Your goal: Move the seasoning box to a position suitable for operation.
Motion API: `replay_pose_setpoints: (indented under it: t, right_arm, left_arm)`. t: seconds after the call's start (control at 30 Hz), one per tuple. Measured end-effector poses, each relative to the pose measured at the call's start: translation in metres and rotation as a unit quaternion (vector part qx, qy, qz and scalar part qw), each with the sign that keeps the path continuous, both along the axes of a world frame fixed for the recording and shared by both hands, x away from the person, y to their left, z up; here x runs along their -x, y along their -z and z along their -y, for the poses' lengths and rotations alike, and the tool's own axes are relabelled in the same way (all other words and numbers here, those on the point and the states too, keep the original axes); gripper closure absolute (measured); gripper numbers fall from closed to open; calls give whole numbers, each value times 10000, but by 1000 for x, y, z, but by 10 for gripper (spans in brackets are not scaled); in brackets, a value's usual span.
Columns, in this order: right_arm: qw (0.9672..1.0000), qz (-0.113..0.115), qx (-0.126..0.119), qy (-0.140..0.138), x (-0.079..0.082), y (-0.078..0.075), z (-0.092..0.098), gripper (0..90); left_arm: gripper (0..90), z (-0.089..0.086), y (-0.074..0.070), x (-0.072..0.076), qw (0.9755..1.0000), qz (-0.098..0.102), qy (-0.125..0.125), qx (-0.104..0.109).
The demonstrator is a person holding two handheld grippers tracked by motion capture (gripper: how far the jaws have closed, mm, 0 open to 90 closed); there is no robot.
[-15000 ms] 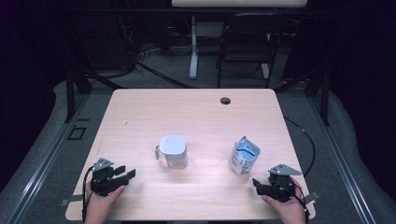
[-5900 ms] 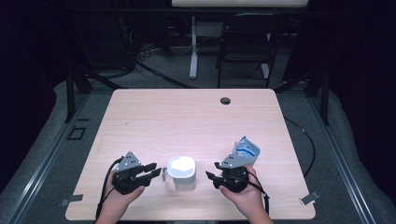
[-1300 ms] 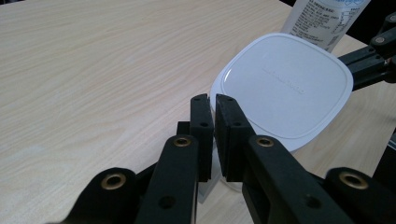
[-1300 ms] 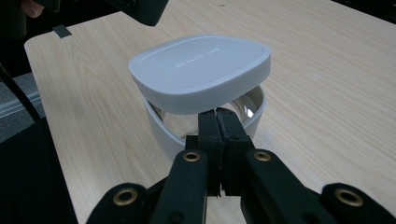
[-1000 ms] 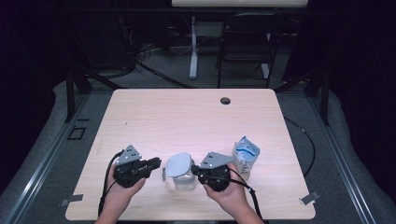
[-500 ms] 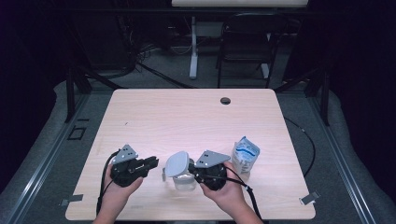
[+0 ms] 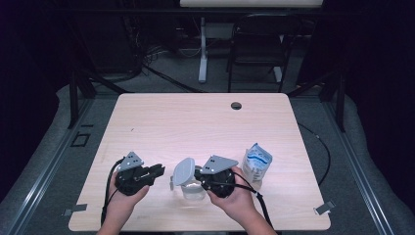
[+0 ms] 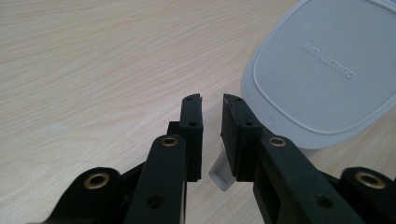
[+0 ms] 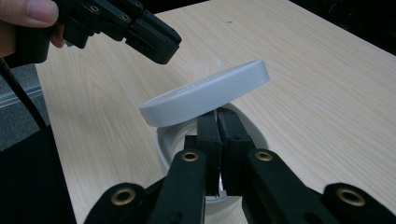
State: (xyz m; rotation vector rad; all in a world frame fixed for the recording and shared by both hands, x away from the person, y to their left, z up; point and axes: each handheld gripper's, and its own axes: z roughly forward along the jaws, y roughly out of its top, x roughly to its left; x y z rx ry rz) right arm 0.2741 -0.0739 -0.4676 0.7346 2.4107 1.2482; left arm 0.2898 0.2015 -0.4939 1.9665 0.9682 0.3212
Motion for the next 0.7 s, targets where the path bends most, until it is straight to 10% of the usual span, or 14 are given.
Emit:
replay_pose_setpoints:
  t: [0.7]
  right_arm:
    - [9996, 99, 11, -256, 1, -8, -20, 879]
  left_arm:
    - [766, -2, 3, -2, 10000, 9, -13, 13]
